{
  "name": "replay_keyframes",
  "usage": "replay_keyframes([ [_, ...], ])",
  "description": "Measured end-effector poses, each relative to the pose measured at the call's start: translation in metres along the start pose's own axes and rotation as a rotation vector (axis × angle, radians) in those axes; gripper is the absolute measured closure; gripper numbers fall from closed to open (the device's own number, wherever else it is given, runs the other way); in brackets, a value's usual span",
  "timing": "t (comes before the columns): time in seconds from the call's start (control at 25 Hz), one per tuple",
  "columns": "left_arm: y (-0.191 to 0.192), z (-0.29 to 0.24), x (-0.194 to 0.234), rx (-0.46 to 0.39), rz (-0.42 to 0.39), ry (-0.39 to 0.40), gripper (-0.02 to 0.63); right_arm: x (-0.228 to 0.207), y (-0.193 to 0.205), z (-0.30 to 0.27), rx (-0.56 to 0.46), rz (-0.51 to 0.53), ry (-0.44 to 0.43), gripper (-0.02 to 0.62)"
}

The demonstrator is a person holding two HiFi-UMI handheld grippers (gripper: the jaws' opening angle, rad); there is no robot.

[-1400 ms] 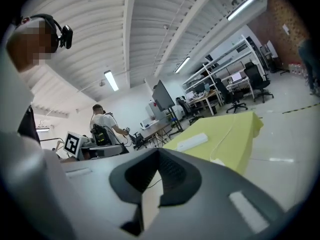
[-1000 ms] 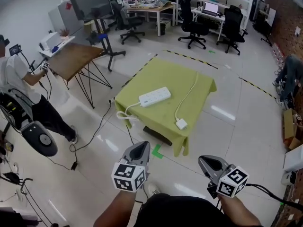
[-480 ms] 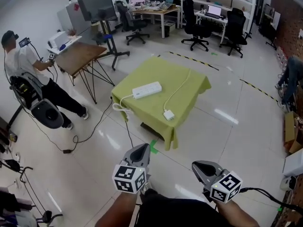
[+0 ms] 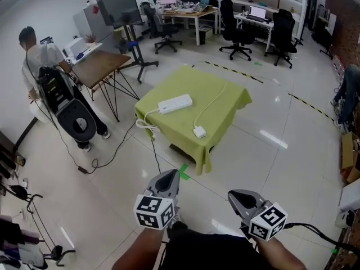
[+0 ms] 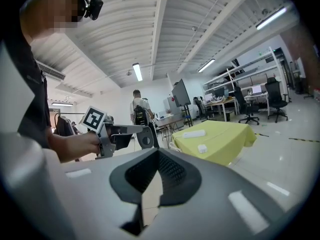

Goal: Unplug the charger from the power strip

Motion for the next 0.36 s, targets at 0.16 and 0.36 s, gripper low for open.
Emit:
replay_keyframes([
  [0.16, -0.001, 0.004, -0.006, -0.002, -0.009, 0.000, 0.600, 0.002, 0.001, 0.003, -0.006, 0.000, -0.005, 0.595],
  [0.36, -0.002, 0.012, -0.012, -0.005, -0.016, -0.004, 0.600, 0.006, 0.001, 0.010, -0.012, 0.007, -0.009, 0.595],
])
Point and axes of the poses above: the fingertips, and each gripper's own axes: z backward along the fingers, x to its left, y out of its underside, the point moved 2 cm from there along z, backward along the fingers
